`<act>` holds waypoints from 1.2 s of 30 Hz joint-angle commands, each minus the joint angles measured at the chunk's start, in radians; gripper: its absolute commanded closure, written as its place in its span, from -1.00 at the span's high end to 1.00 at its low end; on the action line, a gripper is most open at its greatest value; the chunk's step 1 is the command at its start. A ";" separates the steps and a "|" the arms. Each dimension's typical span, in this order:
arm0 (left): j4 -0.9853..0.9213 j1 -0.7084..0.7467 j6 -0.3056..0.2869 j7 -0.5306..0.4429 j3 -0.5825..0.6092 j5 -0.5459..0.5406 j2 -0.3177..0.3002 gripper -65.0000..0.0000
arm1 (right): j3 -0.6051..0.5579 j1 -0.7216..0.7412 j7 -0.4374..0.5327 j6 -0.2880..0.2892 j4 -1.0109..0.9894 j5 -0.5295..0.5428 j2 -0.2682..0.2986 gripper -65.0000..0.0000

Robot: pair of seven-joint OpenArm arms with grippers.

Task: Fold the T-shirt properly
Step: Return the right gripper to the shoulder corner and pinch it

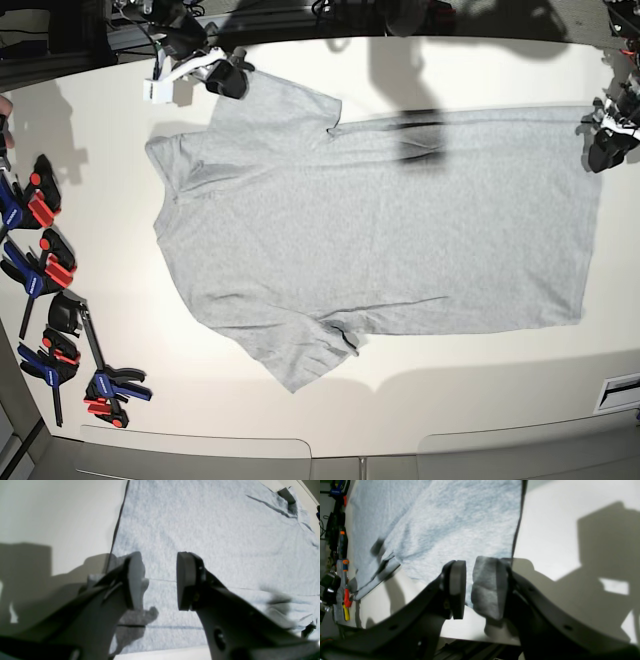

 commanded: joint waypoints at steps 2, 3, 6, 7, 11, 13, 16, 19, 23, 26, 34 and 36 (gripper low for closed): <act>0.018 -0.003 -0.012 -0.016 -0.008 -0.020 -0.023 -0.33 | 0.026 -0.007 0.019 -0.010 0.013 0.002 0.008 -0.41; 0.018 -0.003 -0.012 -0.016 -0.008 -0.020 -0.023 -0.33 | 0.034 -0.007 0.028 -0.010 0.013 0.002 0.008 -0.41; 0.018 -0.003 -0.012 -0.016 -0.008 -0.021 -0.023 -0.33 | 0.052 -0.007 0.049 -0.010 0.013 0.002 0.008 -0.41; 0.018 -0.003 -0.012 -0.016 -0.008 -0.021 -0.023 -0.33 | 0.055 -0.007 0.053 -0.010 0.013 0.003 0.008 -0.41; 0.018 -0.003 -0.012 -0.016 -0.008 -0.020 -0.023 -0.33 | 0.055 -0.007 0.086 -0.010 0.014 0.004 0.008 -0.41; 0.018 -0.003 -0.012 -0.016 -0.008 -0.020 -0.023 -0.33 | 0.055 -0.006 0.103 -0.004 0.023 0.003 0.008 -0.41; 0.018 -0.003 -0.012 -0.016 -0.008 -0.020 -0.023 -0.33 | 0.055 -0.002 0.106 0.005 0.042 0.002 0.008 -0.41; 0.018 -0.003 -0.012 -0.016 -0.008 -0.020 -0.023 -0.33 | 0.055 -0.002 0.099 0.004 0.043 -0.003 0.008 -0.41; 0.018 -0.003 -0.012 -0.016 -0.008 -0.021 -0.023 -0.33 | 0.054 -0.002 0.063 0.002 0.041 -0.028 0.008 -0.41; 0.018 -0.003 -0.012 -0.016 -0.008 -0.020 -0.022 -0.33 | 0.054 -0.002 0.064 0.001 0.041 -0.027 0.006 -0.41; 0.018 -0.003 -0.012 -0.016 -0.008 -0.021 -0.023 -0.33 | -0.030 -0.002 0.055 0.001 0.040 -0.051 0.006 -0.41; 0.018 -0.003 -0.012 -0.016 -0.008 -0.020 -0.023 -0.33 | -0.068 -0.002 0.056 -0.001 0.040 -0.092 0.006 -0.41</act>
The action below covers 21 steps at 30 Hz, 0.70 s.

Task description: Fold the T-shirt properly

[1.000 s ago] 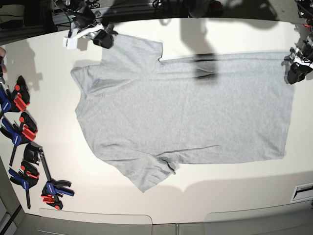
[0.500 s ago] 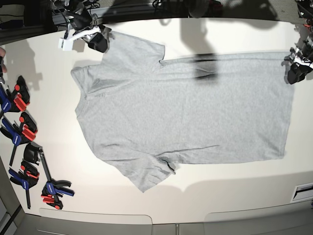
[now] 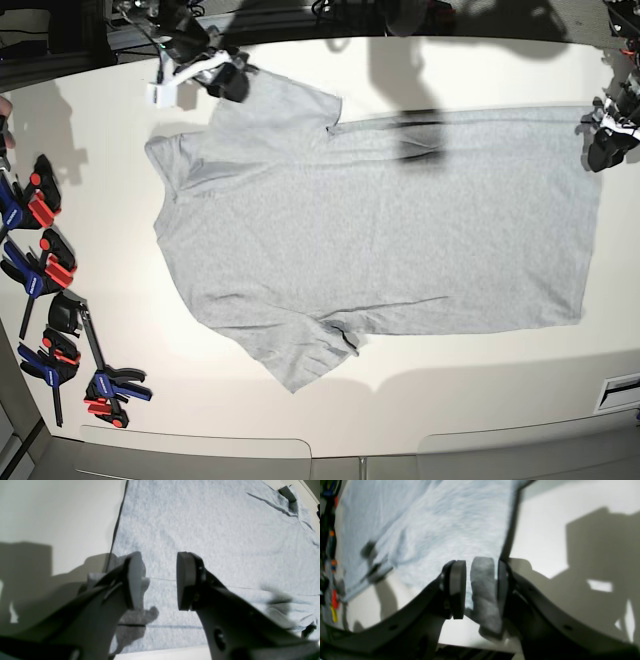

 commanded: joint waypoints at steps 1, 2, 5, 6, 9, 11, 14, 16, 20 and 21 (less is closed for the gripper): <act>0.018 -0.002 -0.012 -0.019 -0.008 -0.020 -0.023 -0.33 | -0.013 -0.003 0.002 0.002 0.014 -0.017 0.006 -0.41; 0.018 -0.002 -0.012 -0.019 -0.008 -0.020 -0.023 -0.33 | -0.029 -0.004 0.003 -0.008 0.014 -0.025 0.006 -0.41; 0.018 -0.002 -0.012 -0.019 -0.008 -0.020 -0.023 -0.33 | -0.066 -0.003 0.025 -0.014 0.014 -0.031 0.006 -0.44; 0.018 -0.002 -0.012 -0.019 -0.008 -0.020 -0.023 -0.33 | -0.076 -0.003 0.035 -0.014 0.014 -0.031 0.006 -0.51; 0.018 -0.002 -0.012 -0.019 -0.008 -0.020 -0.023 -0.33 | -0.098 0.000 0.065 -0.014 0.014 -0.031 0.006 -0.99; 0.018 -0.002 -0.012 -0.019 -0.008 -0.020 -0.023 -0.33 | -0.103 0.016 0.068 -0.014 0.014 -0.031 0.006 -1.00; 0.018 -0.002 -0.012 -0.019 -0.008 -0.020 -0.023 -0.33 | -0.103 0.055 0.068 -0.014 0.014 -0.031 0.006 -1.00; 0.018 -0.002 -0.012 -0.019 -0.008 -0.020 -0.023 -0.33 | -0.103 0.090 0.067 -0.013 0.014 -0.031 0.006 -1.00; 0.018 -0.002 -0.012 -0.019 -0.008 -0.020 -0.023 -0.33 | -0.104 0.165 0.067 -0.012 0.014 -0.031 0.006 -1.00; 0.018 -0.002 -0.012 -0.019 -0.008 -0.020 -0.023 -0.33 | -0.105 0.184 0.067 -0.012 0.014 -0.031 0.006 -1.00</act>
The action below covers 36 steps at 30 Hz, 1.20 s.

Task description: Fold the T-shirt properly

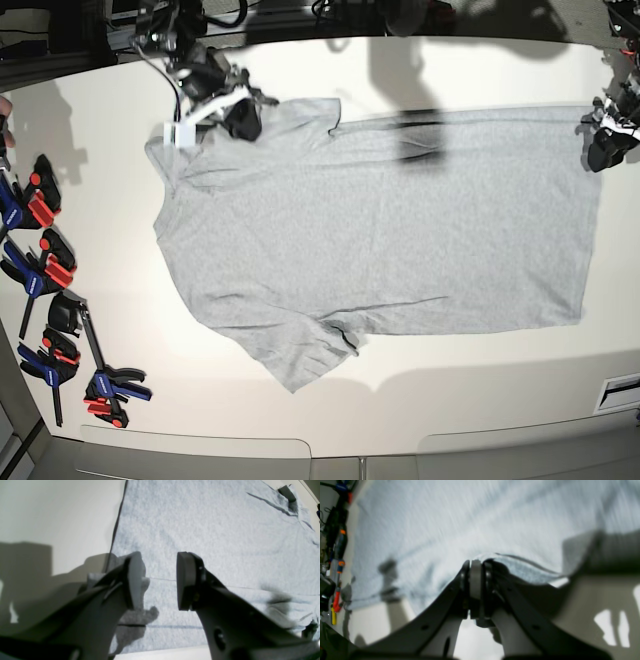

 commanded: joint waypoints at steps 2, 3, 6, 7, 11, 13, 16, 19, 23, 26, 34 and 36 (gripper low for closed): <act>0.018 -0.002 -0.012 -0.019 -0.008 -0.020 -0.022 -0.33 | -0.009 0.034 0.020 0.015 0.016 0.014 0.003 -1.00; 0.018 -0.002 -0.012 -0.019 -0.008 -0.020 -0.022 -0.33 | -0.018 0.053 0.020 0.015 0.016 0.006 0.003 -1.00; 0.018 -0.002 -0.012 -0.019 -0.008 -0.020 -0.022 -0.33 | -0.063 0.105 0.029 0.015 0.016 -0.051 0.003 -1.00; 0.018 -0.002 -0.012 -0.019 -0.008 -0.020 -0.022 -0.33 | -0.082 0.120 0.039 0.014 0.016 -0.078 0.003 -1.00; 0.018 -0.002 -0.012 -0.019 -0.008 -0.019 -0.022 -0.33 | -0.160 0.180 0.093 0.013 0.015 -0.198 0.003 -1.00; 0.018 -0.002 -0.012 -0.019 -0.008 -0.004 -0.022 -0.33 | -0.190 0.211 0.106 0.003 0.015 -0.251 0.003 -1.00; 0.018 -0.002 -0.012 -0.019 -0.008 -0.001 -0.022 -0.33 | -0.217 0.256 0.124 -0.025 0.002 -0.307 0.003 -1.00; 0.018 -0.002 -0.012 -0.019 -0.008 -0.001 -0.022 -0.33 | -0.222 0.300 0.136 -0.033 -0.043 -0.315 0.003 -1.00; 0.018 -0.002 -0.012 -0.019 -0.008 -0.001 -0.022 -0.33 | -0.222 0.370 0.159 -0.033 -0.161 -0.316 0.003 -1.00; 0.018 -0.002 -0.012 -0.019 -0.008 -0.001 -0.022 -0.33 | -0.222 0.429 0.182 -0.032 -0.272 -0.315 0.003 -1.00; 0.018 -0.002 -0.012 -0.017 -0.008 -0.001 -0.022 -0.33 | -0.222 0.558 0.197 -0.030 -0.445 -0.309 0.003 -1.00; 0.018 -0.002 -0.012 -0.014 -0.008 -0.001 -0.022 -0.33 | -0.222 0.574 0.198 -0.030 -0.446 -0.296 0.003 -1.00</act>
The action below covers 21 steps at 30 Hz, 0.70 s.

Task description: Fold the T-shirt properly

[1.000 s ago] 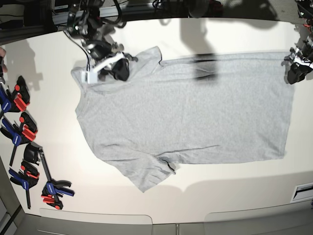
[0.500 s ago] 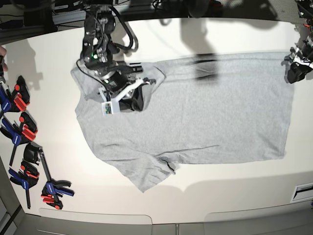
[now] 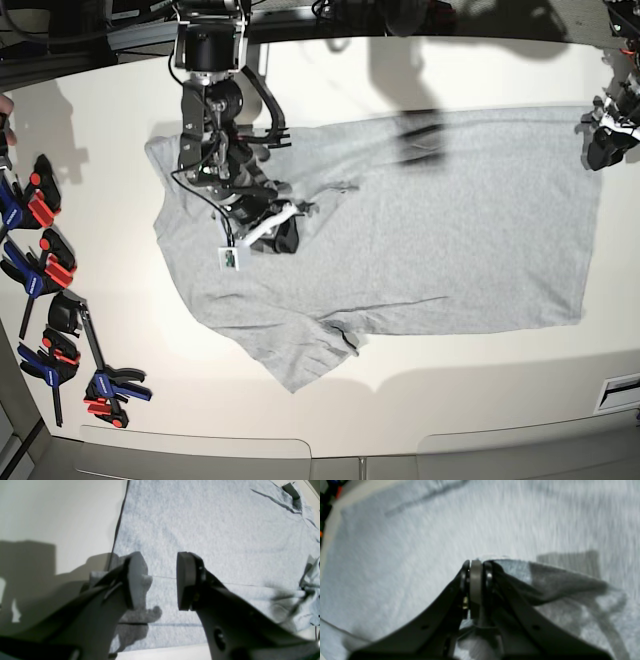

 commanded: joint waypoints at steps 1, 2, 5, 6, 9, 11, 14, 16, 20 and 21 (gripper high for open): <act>0.018 -0.002 -0.012 -0.015 -0.008 -0.020 -0.023 -0.33 | 0.001 0.030 0.026 0.009 0.016 0.013 0.000 -1.00; 0.018 -0.002 -0.012 -0.014 -0.008 -0.020 -0.023 -0.33 | 0.001 0.039 0.025 0.010 0.016 0.012 0.000 -1.00; 0.018 -0.003 -0.012 -0.008 -0.008 -0.020 -0.023 -0.33 | 0.001 0.061 0.023 0.021 0.016 0.012 0.000 -1.00; 0.018 -0.003 -0.012 -0.007 -0.008 -0.020 -0.023 -0.33 | 0.001 0.067 0.023 0.028 0.016 0.012 0.000 -1.00; 0.018 -0.002 -0.012 -0.004 -0.008 -0.020 -0.023 -0.33 | 0.001 0.076 0.022 0.031 0.016 0.012 0.000 -0.87; 0.018 -0.003 -0.012 -0.004 -0.008 -0.020 -0.023 -0.33 | 0.001 0.076 0.022 0.031 0.016 0.012 0.000 -0.69; 0.018 -0.003 -0.012 -0.004 -0.008 -0.020 -0.023 -0.33 | 0.001 0.076 0.018 0.031 0.016 0.012 0.000 -0.61; 0.018 -0.003 -0.012 -0.004 -0.008 -0.020 -0.023 -0.33 | 0.001 0.077 0.015 0.031 0.016 0.012 0.001 -0.61; 0.018 -0.003 -0.012 -0.006 -0.008 -0.020 -0.026 -0.33 | 0.005 0.077 -0.014 0.030 0.029 0.013 0.003 -0.61; 0.018 -0.003 -0.012 -0.006 -0.008 -0.020 -0.029 -0.33 | 0.012 0.076 -0.031 0.030 0.041 0.013 0.003 -0.61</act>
